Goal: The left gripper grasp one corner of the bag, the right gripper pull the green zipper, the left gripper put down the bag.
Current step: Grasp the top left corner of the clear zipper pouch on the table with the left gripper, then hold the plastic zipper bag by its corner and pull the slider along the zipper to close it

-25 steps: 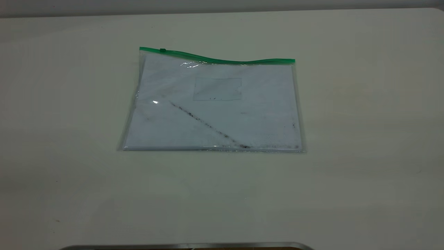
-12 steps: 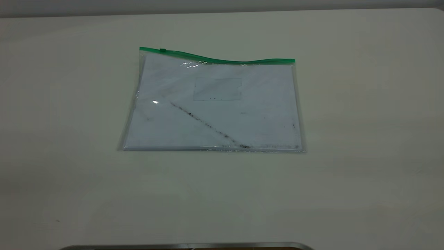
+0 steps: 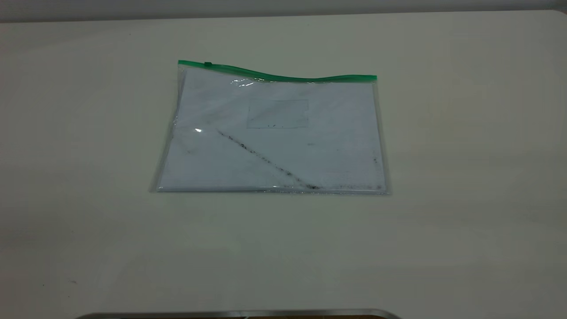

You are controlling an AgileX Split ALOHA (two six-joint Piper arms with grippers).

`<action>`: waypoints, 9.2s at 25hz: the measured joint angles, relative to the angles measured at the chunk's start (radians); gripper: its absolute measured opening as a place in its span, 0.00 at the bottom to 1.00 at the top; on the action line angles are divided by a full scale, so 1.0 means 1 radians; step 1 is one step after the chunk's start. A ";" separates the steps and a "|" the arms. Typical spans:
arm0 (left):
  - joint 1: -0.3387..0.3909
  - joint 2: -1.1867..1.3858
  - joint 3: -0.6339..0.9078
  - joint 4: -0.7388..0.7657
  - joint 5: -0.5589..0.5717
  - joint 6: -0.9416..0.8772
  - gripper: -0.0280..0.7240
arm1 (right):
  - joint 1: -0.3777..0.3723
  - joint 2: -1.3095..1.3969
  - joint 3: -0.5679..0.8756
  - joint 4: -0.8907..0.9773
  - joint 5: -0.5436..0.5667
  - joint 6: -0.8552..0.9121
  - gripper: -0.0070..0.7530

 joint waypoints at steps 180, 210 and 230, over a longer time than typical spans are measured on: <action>-0.225 2.385 -1.224 -0.921 -0.164 1.932 0.11 | 0.301 2.062 -0.752 1.777 -0.548 -2.117 0.59; -0.288 2.385 -1.254 -0.920 -0.261 1.947 0.11 | 0.301 2.150 -0.752 1.653 -0.515 -1.963 0.59; -0.298 2.385 -1.254 -0.853 -0.318 1.915 0.11 | 0.301 2.162 -0.752 1.669 -0.514 -1.919 0.53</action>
